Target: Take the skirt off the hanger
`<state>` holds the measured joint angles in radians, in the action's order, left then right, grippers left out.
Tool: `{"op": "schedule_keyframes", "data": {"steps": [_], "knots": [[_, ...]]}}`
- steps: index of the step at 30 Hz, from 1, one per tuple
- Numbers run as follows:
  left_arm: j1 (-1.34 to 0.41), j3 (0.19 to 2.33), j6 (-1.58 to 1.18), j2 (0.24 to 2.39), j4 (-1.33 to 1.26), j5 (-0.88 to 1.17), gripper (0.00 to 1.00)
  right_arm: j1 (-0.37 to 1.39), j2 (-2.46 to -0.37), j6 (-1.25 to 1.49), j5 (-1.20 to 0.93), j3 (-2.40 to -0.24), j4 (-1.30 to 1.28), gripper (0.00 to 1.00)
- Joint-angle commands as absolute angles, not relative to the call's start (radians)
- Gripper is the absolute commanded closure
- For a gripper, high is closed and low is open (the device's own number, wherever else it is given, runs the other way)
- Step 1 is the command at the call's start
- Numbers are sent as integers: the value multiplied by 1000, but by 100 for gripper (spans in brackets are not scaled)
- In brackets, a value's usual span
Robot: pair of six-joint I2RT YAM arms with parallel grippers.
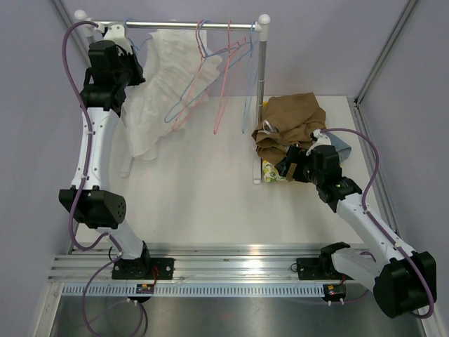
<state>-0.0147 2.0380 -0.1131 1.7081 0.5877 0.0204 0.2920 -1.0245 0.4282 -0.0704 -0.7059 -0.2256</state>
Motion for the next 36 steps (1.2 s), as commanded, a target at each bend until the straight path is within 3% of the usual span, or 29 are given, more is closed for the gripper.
{"op": "schedule_keyframes", "data": {"steps": [1,2,3,4,15,22,24,28,30,32,36], "knots": [[-12,2019,-136,1638,537,60,83,291,-1000,440,-67,-730,-216,1],[-12,2025,-137,1629,538,52,87,291,-999,440,-71,-733,-221,0],[-12,2034,-137,1625,543,48,99,293,-991,442,-74,-736,-222,0],[-12,2049,-137,1624,552,43,100,291,-985,442,-74,-742,-225,1],[-15,2290,-207,1571,699,113,100,291,-850,402,-52,-955,-360,0],[-66,2150,-215,1418,694,112,100,313,-900,391,-291,-1251,-397,0],[-80,2093,-247,1388,677,112,100,433,-960,384,-247,-1361,-417,0],[-170,1973,-259,1325,624,26,100,831,-1129,243,193,-1607,-533,1],[-187,1953,-281,1322,624,5,100,1016,-1274,219,315,-1783,-580,0],[-210,1971,-290,1328,643,-72,100,1125,-1400,192,470,-1874,-604,0],[-264,2014,-301,1347,675,-251,100,1287,-1574,183,558,-2063,-578,1]]}}
